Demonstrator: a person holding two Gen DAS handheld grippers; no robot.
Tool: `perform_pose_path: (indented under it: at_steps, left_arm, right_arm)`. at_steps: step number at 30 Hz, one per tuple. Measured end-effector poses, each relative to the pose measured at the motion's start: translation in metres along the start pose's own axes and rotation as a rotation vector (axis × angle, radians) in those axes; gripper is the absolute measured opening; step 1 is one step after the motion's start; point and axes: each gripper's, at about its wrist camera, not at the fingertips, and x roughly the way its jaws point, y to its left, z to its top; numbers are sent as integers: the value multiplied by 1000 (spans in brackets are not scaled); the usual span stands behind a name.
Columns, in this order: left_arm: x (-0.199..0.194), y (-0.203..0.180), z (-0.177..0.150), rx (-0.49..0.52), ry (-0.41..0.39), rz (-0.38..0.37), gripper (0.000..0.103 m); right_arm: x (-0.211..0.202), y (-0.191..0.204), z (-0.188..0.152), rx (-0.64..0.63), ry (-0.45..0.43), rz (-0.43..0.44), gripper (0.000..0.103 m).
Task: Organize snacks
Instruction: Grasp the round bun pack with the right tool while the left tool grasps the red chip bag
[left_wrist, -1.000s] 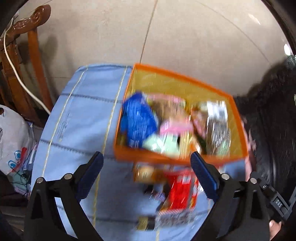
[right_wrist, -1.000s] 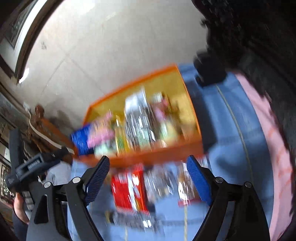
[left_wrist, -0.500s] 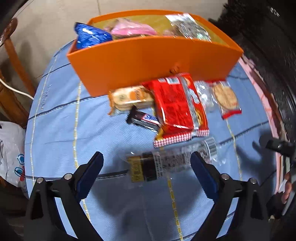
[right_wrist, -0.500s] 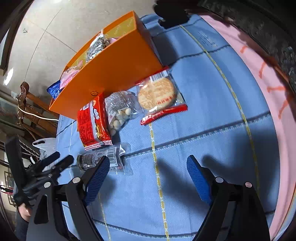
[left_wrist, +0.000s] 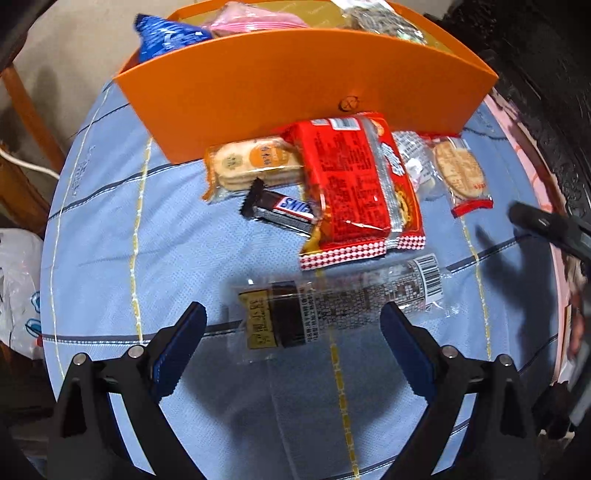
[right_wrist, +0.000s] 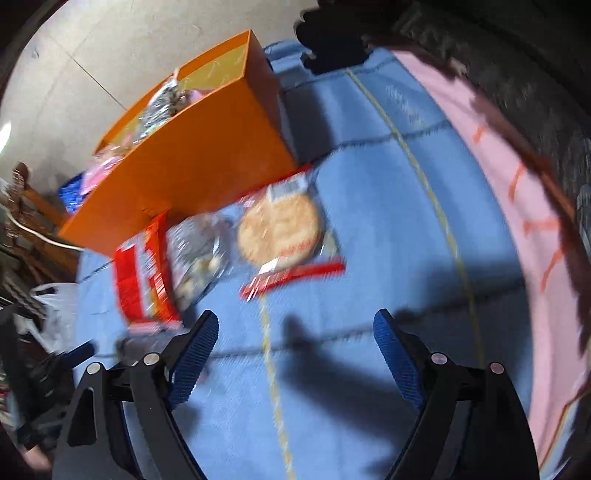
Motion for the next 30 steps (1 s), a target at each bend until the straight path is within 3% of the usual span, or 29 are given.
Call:
perform_pose_path:
  at_steps: [8,15,18,22,25,30]
  left_arm:
    - [-1,33,0,-114,21,-8,93]
    - [6,43,5,-152,40,-17,93]
    - [10,42,6,-146,55,-21,93]
    - [10,37,11,-132,50,-22,93]
    - [6,32,17,-124,37,-26,93]
    - [1,25,31,-116,23,-30,93]
  right_arm:
    - [49,29,40,-109,15,-125,88]
    - [76,43,44,-212,18,-191,96]
    - [77,41,46,-219,30,-178,97]
    - [68,43,43,-264,29,-168,73]
    - [61,38,35,-254,50,-130,72]
    - [39,12,9,-124,55,-37,73]
